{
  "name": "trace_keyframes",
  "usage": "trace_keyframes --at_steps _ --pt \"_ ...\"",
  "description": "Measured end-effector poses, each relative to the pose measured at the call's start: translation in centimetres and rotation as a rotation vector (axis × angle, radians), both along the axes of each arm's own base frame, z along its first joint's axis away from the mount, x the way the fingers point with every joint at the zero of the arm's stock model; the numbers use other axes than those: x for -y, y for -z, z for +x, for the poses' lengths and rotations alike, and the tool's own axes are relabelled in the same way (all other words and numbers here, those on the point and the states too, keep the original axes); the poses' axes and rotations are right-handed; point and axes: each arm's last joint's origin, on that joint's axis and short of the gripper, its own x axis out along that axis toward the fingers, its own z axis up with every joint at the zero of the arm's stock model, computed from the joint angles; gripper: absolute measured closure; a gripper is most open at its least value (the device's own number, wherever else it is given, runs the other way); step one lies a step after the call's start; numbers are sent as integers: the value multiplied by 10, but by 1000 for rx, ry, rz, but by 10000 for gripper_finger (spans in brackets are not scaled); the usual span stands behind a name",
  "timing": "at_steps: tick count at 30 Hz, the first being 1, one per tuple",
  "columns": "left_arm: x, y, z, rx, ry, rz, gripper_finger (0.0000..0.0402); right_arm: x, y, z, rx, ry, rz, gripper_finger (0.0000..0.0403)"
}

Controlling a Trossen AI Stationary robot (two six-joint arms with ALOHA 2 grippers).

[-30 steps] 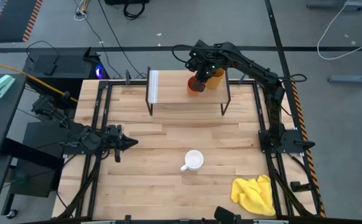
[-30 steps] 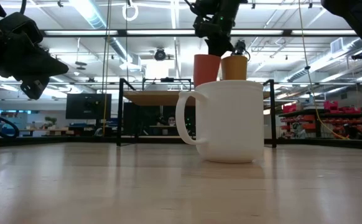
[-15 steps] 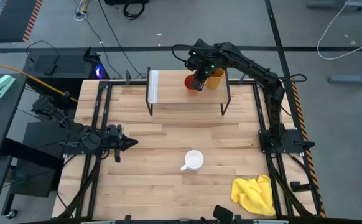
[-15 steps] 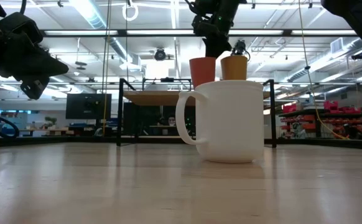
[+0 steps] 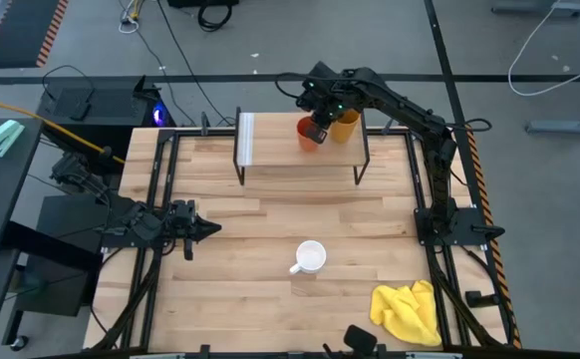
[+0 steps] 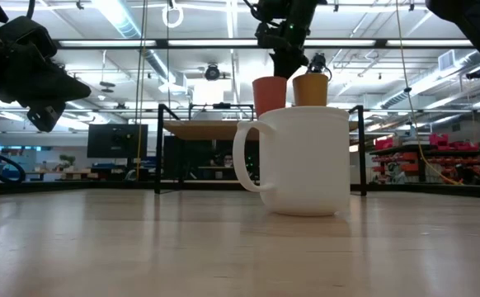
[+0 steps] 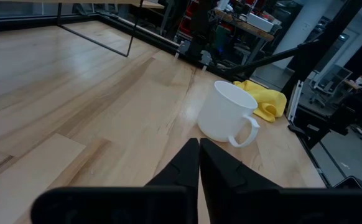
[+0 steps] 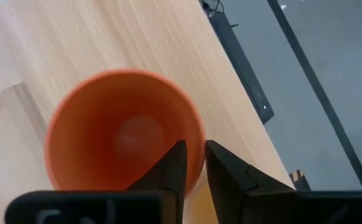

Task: Stack small to large cups/mugs on shelf
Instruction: Put the orange cup on the shelf

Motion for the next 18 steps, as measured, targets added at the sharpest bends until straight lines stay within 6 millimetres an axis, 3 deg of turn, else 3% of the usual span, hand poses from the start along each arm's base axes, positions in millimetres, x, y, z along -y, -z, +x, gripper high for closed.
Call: trace_keyframes --at_steps 18 --pt "0 0 0 0 0 0 370 3 -5 0 7 32 -72 328"
